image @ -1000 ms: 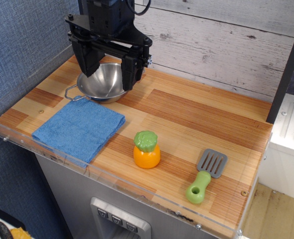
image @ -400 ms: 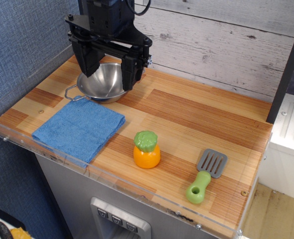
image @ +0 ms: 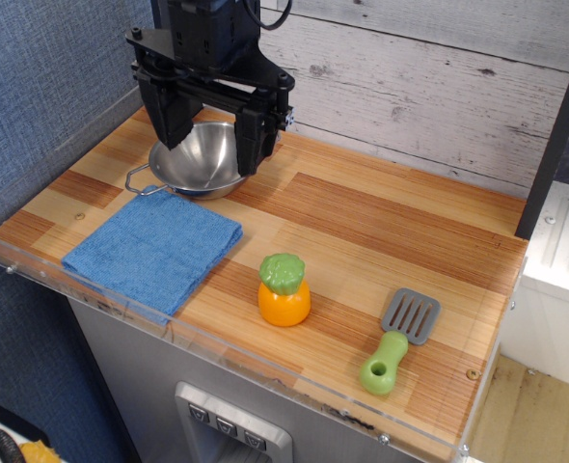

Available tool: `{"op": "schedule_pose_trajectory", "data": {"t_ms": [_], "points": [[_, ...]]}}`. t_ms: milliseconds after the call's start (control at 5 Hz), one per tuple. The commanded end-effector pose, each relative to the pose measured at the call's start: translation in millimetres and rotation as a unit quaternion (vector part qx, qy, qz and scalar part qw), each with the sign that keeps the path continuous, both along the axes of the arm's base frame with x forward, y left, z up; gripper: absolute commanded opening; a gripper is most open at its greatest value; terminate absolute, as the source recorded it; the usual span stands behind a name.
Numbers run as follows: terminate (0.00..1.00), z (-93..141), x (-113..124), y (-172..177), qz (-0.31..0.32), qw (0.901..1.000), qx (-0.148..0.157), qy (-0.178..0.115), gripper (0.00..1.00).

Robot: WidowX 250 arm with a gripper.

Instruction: Pick up the orange vegetable and place it on the right of the blue cloth

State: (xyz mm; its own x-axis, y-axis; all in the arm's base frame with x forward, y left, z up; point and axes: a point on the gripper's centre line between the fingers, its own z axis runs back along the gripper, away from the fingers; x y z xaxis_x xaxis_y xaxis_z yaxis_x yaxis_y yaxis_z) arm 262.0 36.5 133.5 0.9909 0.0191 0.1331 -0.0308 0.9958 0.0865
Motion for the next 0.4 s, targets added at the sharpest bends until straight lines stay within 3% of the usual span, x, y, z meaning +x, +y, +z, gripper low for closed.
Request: {"op": "schedule_pose_trajectory", "data": {"t_ms": [0,200], "points": [[0.00,10.6,-0.9,0.5,0.001,0.9998,0.003,-0.018,1.00],[1.00,10.6,-0.9,0.5,0.001,0.9998,0.003,-0.018,1.00]]}}
